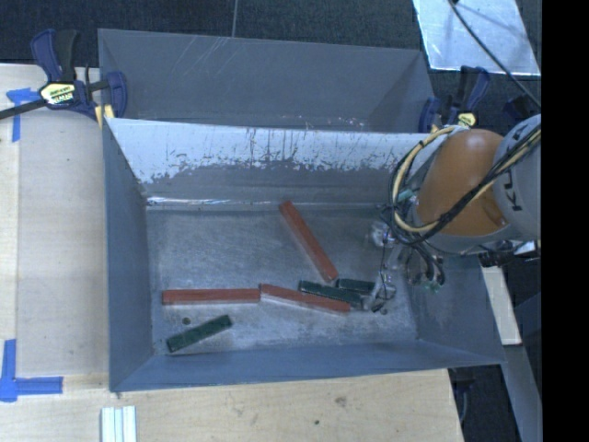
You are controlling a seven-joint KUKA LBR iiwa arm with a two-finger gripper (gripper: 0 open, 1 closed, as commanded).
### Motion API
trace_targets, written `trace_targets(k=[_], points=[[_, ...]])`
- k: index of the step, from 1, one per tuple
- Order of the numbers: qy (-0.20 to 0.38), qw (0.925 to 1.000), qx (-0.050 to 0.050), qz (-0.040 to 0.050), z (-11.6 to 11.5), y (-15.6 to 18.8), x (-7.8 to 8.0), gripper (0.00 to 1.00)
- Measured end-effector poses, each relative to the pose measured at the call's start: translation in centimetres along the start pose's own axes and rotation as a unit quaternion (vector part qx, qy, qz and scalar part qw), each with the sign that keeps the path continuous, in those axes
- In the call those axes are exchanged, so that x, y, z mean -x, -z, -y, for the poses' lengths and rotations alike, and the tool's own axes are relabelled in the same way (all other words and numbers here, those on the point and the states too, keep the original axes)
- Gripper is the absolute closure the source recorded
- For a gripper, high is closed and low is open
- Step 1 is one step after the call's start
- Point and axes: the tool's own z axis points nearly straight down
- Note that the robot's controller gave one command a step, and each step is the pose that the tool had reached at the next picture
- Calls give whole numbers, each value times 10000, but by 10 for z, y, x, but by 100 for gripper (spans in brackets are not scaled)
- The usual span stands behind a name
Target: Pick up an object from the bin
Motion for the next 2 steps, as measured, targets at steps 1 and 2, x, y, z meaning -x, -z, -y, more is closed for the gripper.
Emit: trace_targets(k=[1,2], points=[[5,10000,4,19,-1,2,1,100],[-614,9981,2,29,6,160,1,100]])
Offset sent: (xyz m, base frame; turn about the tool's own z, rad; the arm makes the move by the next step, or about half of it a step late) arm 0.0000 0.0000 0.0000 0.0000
